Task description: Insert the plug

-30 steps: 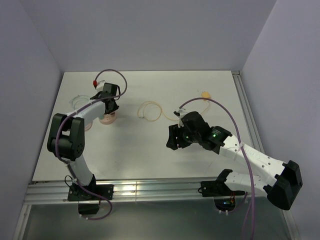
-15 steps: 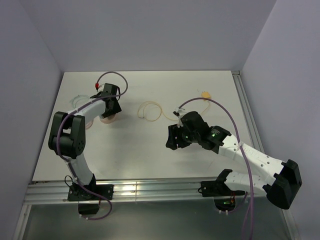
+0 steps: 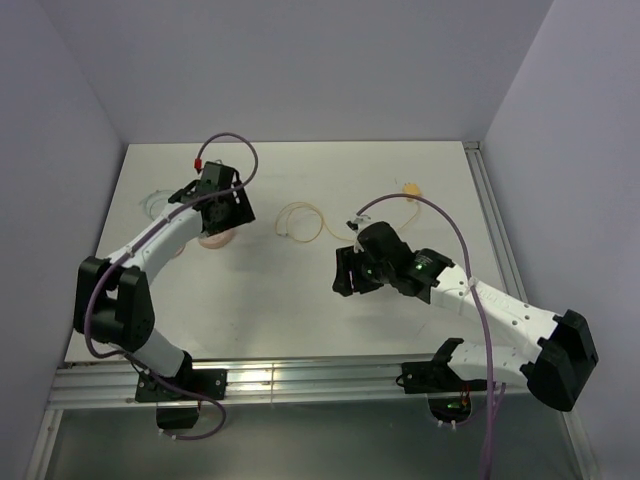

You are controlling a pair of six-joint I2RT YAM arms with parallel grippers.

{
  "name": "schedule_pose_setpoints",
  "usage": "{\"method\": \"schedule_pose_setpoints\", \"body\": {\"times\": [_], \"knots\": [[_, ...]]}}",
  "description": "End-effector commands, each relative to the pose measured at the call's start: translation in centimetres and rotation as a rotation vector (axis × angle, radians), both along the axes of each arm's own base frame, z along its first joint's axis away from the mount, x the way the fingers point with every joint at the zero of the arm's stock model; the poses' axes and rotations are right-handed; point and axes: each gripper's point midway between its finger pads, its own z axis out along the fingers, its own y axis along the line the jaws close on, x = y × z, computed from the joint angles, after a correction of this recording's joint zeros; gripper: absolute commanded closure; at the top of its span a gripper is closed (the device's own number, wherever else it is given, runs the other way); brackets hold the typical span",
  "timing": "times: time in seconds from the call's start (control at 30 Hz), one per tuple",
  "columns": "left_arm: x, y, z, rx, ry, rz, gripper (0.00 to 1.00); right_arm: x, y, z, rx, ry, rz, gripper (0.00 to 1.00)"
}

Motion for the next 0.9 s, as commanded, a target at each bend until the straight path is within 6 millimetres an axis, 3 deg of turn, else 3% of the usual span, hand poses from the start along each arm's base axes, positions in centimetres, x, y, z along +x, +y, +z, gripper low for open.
{"method": "schedule_pose_setpoints", "body": {"times": [0.0,0.07,0.2,0.23,0.3,0.33,0.47,0.53,0.57,0.6,0.67,0.7,0.73,0.77,0.87], "knots": [[-1.6,-4.0,3.7,-0.114,-0.075,-0.132,0.2,2.8,0.1,1.8,0.006,-0.068,-0.115,0.37],[-2.9,-6.4,5.6,-0.198,-0.126,-0.213,0.2,4.0,-0.1,2.7,0.018,-0.089,-0.179,0.37],[-6.5,-9.9,7.0,-0.319,-0.192,-0.333,0.19,6.7,-1.2,3.5,0.066,-0.093,-0.305,0.36],[-7.4,-10.7,8.2,-0.352,-0.228,-0.372,0.19,8.4,-2.4,3.4,0.063,-0.083,-0.372,0.36],[-9.6,-12.8,8.6,-0.413,-0.235,-0.468,0.18,10.5,-3.3,4.0,0.083,-0.075,-0.434,0.35],[-10.8,-13.8,9.5,-0.447,-0.253,-0.522,0.18,12.3,-5.1,3.1,0.055,-0.054,-0.504,0.35],[-14.2,-16.0,11.3,-0.543,-0.281,-0.652,0.15,17.0,-7.9,2.7,0.001,-0.044,-0.598,0.27],[-15.7,-16.6,12.4,-0.582,-0.312,-0.698,0.15,19.4,-9.3,2.5,-0.052,-0.055,-0.652,0.24],[-16.2,-16.9,12.7,-0.6,-0.319,-0.713,0.14,20.6,-10.7,2.4,-0.083,-0.075,-0.687,0.16],[-16.8,-17.0,12.4,-0.605,-0.316,-0.725,0.14,21.9,-11.5,3.1,-0.107,-0.113,-0.715,0.15],[-17.8,-17.3,12.9,-0.638,-0.327,-0.754,0.14,23.6,-13.2,1.7,-0.192,-0.121,-0.741,0.13],[-18.3,-17.3,12.5,-0.642,-0.318,-0.761,0.14,25.1,-14.6,2.6,-0.221,-0.153,-0.785,0.12],[-18.7,-17.2,12.6,-0.649,-0.323,-0.774,0.14,25.6,-15.2,0.8,-0.275,-0.117,-0.785,0.12],[-19.1,-17.1,12.1,-0.65,-0.312,-0.778,0.14,26.3,-16.4,0.5,-0.311,-0.113,-0.792,0.12],[-19.7,-16.9,12.3,-0.659,-0.326,-0.794,0.14,28.6,-17.6,-0.8,-0.372,-0.104,-0.764,0.12]]}}
